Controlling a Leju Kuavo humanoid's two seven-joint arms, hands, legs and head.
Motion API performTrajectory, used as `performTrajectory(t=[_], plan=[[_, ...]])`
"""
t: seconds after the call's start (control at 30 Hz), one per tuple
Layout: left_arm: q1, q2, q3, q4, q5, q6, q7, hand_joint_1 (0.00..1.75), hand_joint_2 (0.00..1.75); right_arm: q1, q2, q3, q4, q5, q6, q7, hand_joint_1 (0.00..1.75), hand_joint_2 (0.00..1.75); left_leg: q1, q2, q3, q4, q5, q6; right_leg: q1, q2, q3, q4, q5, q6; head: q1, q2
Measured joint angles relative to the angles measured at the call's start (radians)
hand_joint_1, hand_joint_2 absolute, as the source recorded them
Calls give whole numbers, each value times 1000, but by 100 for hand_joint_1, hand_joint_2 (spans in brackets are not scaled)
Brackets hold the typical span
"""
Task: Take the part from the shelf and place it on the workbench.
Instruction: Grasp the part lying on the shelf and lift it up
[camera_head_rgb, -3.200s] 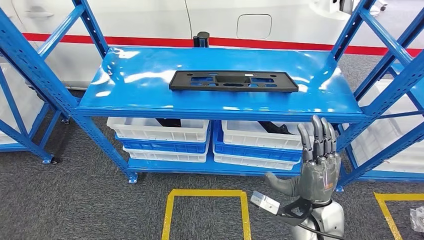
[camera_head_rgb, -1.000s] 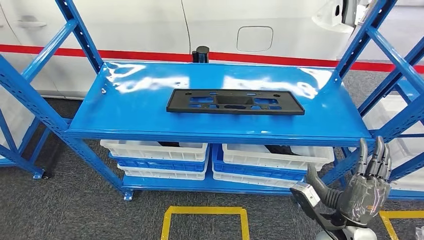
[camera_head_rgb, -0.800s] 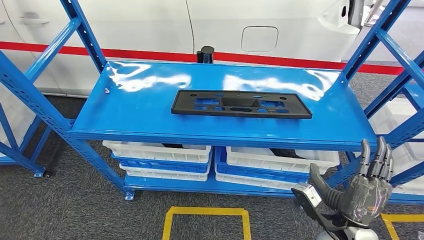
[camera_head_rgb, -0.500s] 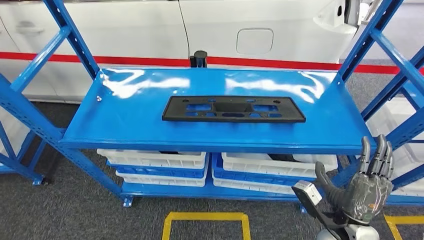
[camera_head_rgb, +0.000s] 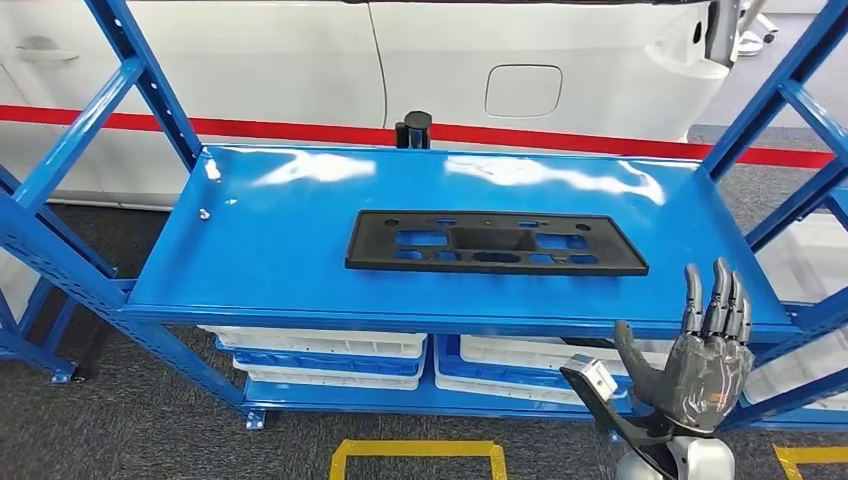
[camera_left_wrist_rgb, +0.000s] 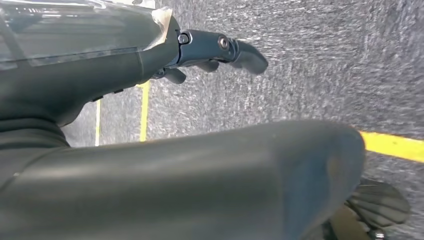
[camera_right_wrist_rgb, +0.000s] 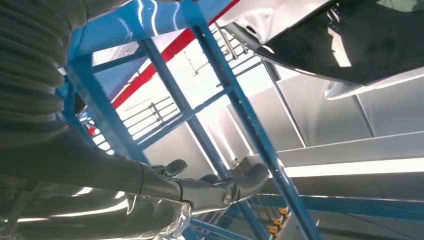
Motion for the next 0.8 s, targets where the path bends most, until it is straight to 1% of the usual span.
performTrajectory(t=[0.03, 0.07, 0.1, 0.13, 0.17, 0.2, 0.23, 0.27, 0.3, 0.33, 0.37, 0.4, 0.43, 0.47, 0.5, 0.53, 0.6, 0.63, 0.67, 0.7, 0.73, 0.77, 0.8], plan=[[-1, 0, 0, 0, 0, 0, 0, 0, 0, -1, -4, 4, 2, 4, 0, 7, 0, 175, -1, -1, 6, -1, -2, 6, 0, 0, -36, 55, -12, -5, 2, 0], [-2, 1, 0, 0, 0, 0, 0, 0, 0, -2, -8, 9, 5, 7, 0, 13, 0, 175, -3, -3, 9, -1, -5, 11, 1, 0, -80, 118, -31, -10, 4, 0], [-2, 1, 0, 0, 0, 0, 0, 0, 0, -1, -12, 15, 8, 10, 0, 20, 0, 175, -6, -5, 11, -1, -10, 15, 3, 0, -125, 174, -57, -14, 5, 0], [-1, 1, 0, 0, 0, 0, 0, 0, 0, -1, -17, 20, 13, 12, 0, 27, 0, 175, -10, -8, 15, -1, -15, 19, 5, 0, -161, 206, -81, -16, 6, 0], [-1, 1, 0, 0, 0, 0, 0, 0, 0, -1, -21, 26, 18, 13, 0, 33, 0, 175, -13, -11, 21, -1, -22, 21, 7, 0, -181, 207, -94, -15, 6, 0], [0, 1, 0, 0, 1, 0, 0, 0, 0, -1, -27, 32, 24, 13, 0, 40, 0, 175, -17, -14, 29, -1, -28, 23, 9, 0, -184, 175, -86, -9, 6, 0], [0, 1, 0, 0, 1, 1, 0, 0, 0, -2, -33, 40, 30, 13, 0, 46, 0, 175, -20, -16, 39, -2, -36, 23, 11, 0, -174, 116, -55, -3, 7, 0], [0, 1, 0, 0, 2, 1, 0, 0, 0, -3, -40, 50, 37, 12, 0, 54, 0, 175, -23, -18, 47, -2, -42, 23, 15, 1, -158, 55, -6, 0, 6, 0], [0, 0, 0, 0, 4, 2, -1, 0, 0, -5, -48, 61, 46, 11, 0, 64, 0, 175, -25, -19, 55, -2, -48, 21, 19, 0, -145, 5, 35, -3, 5, 0], [-1, 0, 0, 1, 5, 3, -1, 0, 0, -9, -56, 73, 56, 10, 0, 76, 0, 175, -25, -20, 61, -2, -54, 17, 25, 0, -134, -26, 66, -11, 4, 0], [-1, -1, 0, 1, 6, 5, -2, 0, 0, -12, -65, 89, 67, 9, 0, 90, 0, 175, -25, -20, 64, 2, -56, 12, 30, 0, -130, -38, 85, -24, 2, 0], [-1, -1, 0, 1, 7, 7, -3, 0, 0, -18, -75, 108, 78, 7, 2, 105, 0, 175, -26, -19, 69, 7, -57, 7, 32, 1, -127, -43, 88, -36, 2, 0], [-1, -1, 0, 1, 6, 10, -3, 0, 0, -24, -85, 127, 90, 6, 6, 120, 0, 175, -25, -17, 68, 15, -58, 2, 29, 2, -117, -48, 94, -46, 3, 0], [-2, -1, 0, 1, 5, 14, -5, 0, 0, -30, -94, 148, 101, 4, 13, 133, 0, 175, -24, -16, 65, 30, -60, -3, 24, 3, -108, -53, 98, -54, 4, 0], [-3, 0, 0, 2, 4, 18, -6, 0, 0, -39, -103, 168, 114, 2, 23, 144, 0, 175, -22, -15, 53, 56, -71, -8, 19, 4, -99, -56, 98, -60, 4, 0], [-5, 0, 0, 2, 2, 20, -8, 0, 0, -46, -110, 186, 127, -1, 35, 152, 0, 175, -20, -14, 29, 96, -92, -14, 14, 4, -92, -59, 97, -64, 2, 0], [-6, 2, 0, 2, -1, 23, -12, 0, 0, -61, -125, 220, 158, -13, 60, 164, 0, 175, -13, -14, -39, 208, -145, -25, 14, 4, -92, -59, 94, -71, 0, 0], [-5, 4, 0, 2, -2, 25, -12, 0, 0, -67, -132, 233, 175, -22, 70, 169, 0, 175, -8, -14, -71, 251, -162, -30, 13, 4, -92, -59, 93, -72, 1, 0], [-3, 5, 0, 2, -2, 27, -13, 0, 0, -74, -140, 244, 193, -32, 79, 174, 0, 175, -2, -14, -91, 267, -162, -35, 12, 4, -91, -58, 92, -72, 1, 0], [-2, 7, 0, 2, -3, 29, -13, 0, 0, -81, -148, 252, 210, -44, 87, 178, 0, 175, 4, -13, -92, 247, -140, -40, 9, 5, -90, -58, 90, -70, 0, 0], [-1, 9, 0, 2, -4, 32, -13, 0, 0, -90, -157, 259, 227, -56, 95, 182, 0, 175, 10, -13, -77, 196, -101, -46, 5, 5, -87, -57, 88, -66, 1, 0], [-1, 11, 0, 2, -6, 33, -13, 0, 0, -99, -165, 264, 244, -68, 102, 184, 0, 175, 17, -13, -52, 130, -59, -54, 2, 6, -85, -55, 84, -59, 0, 0], [-1, 11, 0, 2, -8, 34, -13, 0, 0, -109, -174, 269, 261, -79, 107, 186, 0, 175, 20, -14, -30, 72, -39, -59, 1, 6, -83, -52, 81, -52, -1, 0]])
